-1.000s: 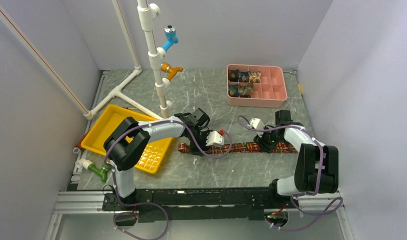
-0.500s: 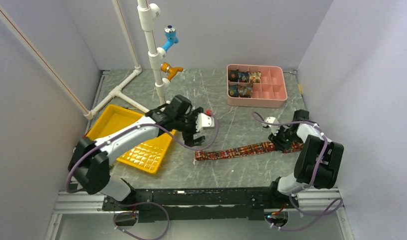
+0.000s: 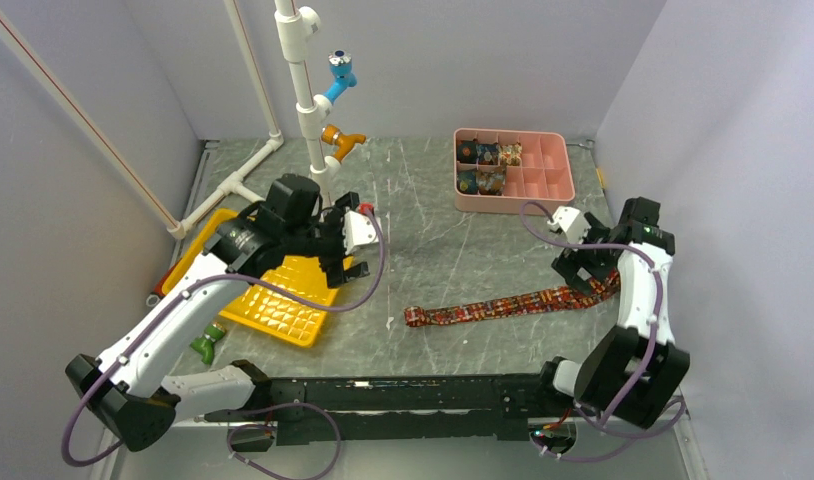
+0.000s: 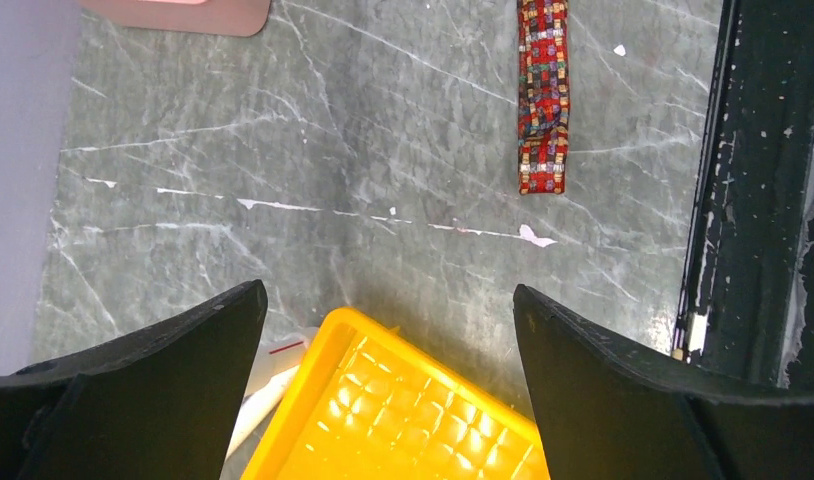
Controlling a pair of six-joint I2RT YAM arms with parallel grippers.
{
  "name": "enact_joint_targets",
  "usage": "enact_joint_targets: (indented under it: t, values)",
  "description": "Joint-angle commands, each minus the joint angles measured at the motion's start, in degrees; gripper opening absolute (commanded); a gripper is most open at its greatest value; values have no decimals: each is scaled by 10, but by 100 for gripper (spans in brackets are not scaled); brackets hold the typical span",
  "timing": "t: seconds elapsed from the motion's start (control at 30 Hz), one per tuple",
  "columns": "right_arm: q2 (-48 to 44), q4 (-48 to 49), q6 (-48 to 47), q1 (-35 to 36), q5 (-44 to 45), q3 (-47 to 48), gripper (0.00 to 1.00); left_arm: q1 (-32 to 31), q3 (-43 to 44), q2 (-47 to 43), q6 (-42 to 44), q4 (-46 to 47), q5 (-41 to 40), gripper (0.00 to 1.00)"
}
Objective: Roll the ties
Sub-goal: Flatten out the tie at the center of the board.
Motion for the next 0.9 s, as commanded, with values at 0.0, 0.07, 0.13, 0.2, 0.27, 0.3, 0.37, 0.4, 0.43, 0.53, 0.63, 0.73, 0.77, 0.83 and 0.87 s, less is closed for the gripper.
enact_joint_targets:
  t: [0.0,0.07,0.13,0.2,0.27,0.3,0.37,0.4,0.43,0.53,0.63,0.73,0.77,0.83,0.87]
  values:
    - [-58,-20,79,1,-159,39,100,5,88,27,18,-98,37,100]
    - [-76,0,110,2,-229,38,100,3,69,15,7,-61,62,100]
    - [-88,0,91,15,-282,32,100,-13,43,12,32,-43,69,99]
    - [-85,17,115,93,-251,24,98,-36,7,17,66,-31,54,99]
    - [-73,27,113,176,-163,2,94,-43,-37,25,71,12,61,99]
    - [-70,45,126,200,-136,-20,94,-52,-65,28,66,48,57,99]
    - [-56,70,139,219,-115,-63,91,-78,-149,29,62,143,56,99]
    - [-45,71,138,224,-110,-81,90,-90,-191,30,57,209,50,99]
    - [-33,70,137,229,-109,-94,89,-104,-227,35,34,279,40,99]
    - [2,78,117,232,-108,-135,89,-119,-257,103,-29,407,57,98]
    - [21,133,94,242,-91,-163,90,-136,-305,137,-57,541,64,95]
    - [34,182,80,258,-85,-190,90,-154,-313,175,-86,566,51,96]
    - [40,186,79,267,-81,-194,90,-154,-302,193,-105,562,40,95]
    - [50,184,85,277,-83,-191,90,-153,-281,228,-123,569,25,91]
    - [53,187,93,277,-88,-189,90,-153,-283,241,-117,587,28,89]
